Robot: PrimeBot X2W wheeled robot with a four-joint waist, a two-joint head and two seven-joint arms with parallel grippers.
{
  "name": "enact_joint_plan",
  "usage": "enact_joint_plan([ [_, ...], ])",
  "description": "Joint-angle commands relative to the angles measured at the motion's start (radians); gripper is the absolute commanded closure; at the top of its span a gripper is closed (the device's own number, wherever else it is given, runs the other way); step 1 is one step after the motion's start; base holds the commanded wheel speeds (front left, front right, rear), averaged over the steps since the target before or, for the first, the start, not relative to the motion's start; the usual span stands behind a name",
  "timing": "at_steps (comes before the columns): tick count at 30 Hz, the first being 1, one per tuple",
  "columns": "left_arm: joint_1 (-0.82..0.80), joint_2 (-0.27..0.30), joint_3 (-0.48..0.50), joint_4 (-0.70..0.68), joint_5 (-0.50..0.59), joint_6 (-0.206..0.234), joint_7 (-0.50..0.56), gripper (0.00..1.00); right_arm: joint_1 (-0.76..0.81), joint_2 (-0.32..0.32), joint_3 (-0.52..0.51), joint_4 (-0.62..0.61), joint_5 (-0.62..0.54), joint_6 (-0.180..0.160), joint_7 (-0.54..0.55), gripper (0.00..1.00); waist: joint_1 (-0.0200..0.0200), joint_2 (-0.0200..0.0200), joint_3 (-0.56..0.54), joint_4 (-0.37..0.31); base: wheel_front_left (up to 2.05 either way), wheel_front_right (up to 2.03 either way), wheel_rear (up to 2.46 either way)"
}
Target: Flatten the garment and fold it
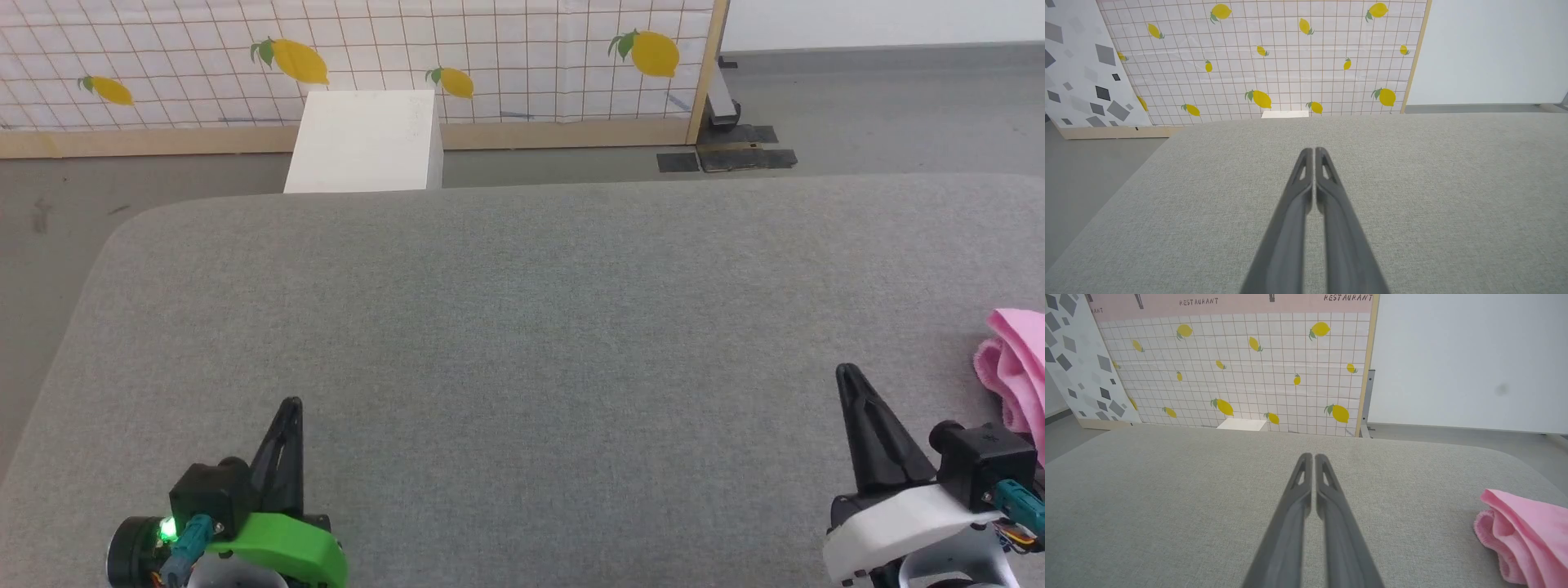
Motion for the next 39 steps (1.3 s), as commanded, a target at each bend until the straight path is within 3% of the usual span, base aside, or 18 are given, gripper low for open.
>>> enact_joint_plan([
  [1,0.000,-0.007,0.007,-0.001,0.009,-0.005,0.004,1.00,-0.002,0.000,0.001,0.004,-0.001,0.000,-0.001,1.00,0.0000,0.0001,0.000,0.000,0.00,0.00,0.00],
  [39,-0.001,-0.112,0.118,-0.012,0.148,-0.074,0.080,1.00,-0.037,0.001,0.010,0.062,-0.026,-0.001,-0.020,1.00,0.0000,0.0023,-0.006,0.007,0.00,0.00,0.00],
])
